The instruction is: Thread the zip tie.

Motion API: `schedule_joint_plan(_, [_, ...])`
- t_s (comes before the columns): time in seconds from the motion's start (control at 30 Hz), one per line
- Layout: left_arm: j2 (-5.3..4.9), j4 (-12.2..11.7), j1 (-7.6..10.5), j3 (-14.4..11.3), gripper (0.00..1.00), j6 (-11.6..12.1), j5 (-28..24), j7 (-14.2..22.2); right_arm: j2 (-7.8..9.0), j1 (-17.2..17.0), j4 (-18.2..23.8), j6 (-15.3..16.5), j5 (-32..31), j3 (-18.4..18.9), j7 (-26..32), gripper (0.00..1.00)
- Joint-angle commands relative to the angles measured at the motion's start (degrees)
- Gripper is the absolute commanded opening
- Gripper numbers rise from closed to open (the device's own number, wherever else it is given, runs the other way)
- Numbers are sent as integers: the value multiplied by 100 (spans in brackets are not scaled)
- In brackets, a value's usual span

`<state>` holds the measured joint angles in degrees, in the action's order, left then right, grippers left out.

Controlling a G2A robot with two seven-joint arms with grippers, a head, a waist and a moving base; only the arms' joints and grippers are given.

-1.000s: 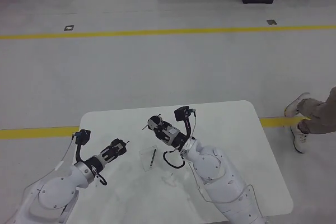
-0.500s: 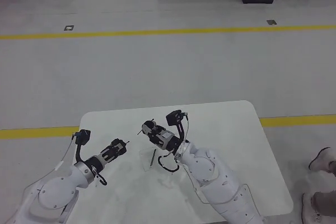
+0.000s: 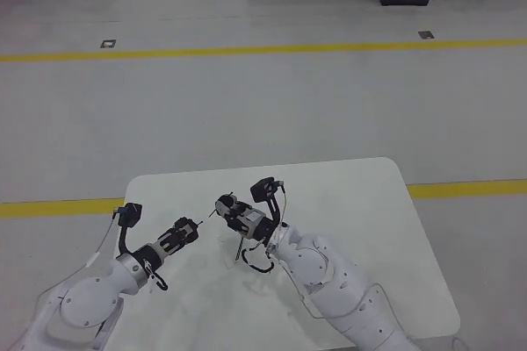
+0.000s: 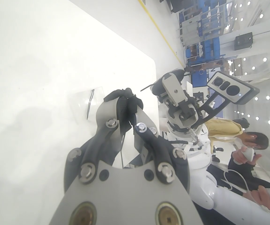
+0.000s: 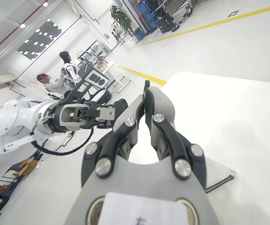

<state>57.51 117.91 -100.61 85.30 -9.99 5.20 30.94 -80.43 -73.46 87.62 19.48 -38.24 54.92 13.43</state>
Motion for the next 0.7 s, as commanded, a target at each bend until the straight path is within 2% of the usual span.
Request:
schedule_joint_plan(0.0, [0, 0, 0, 0, 0, 0, 0, 0, 0, 0, 0, 0, 0, 0, 0, 0])
schedule_joint_plan(0.3, [0, 0, 0, 0, 0, 0, 0, 0, 9, -163, 70, 0, -185, -145, -340, 0])
schedule_joint_plan(0.67, [0, 0, 0, 0, 0, 0, 0, 0, 15, -198, 124, -55, -308, -160, -416, 0])
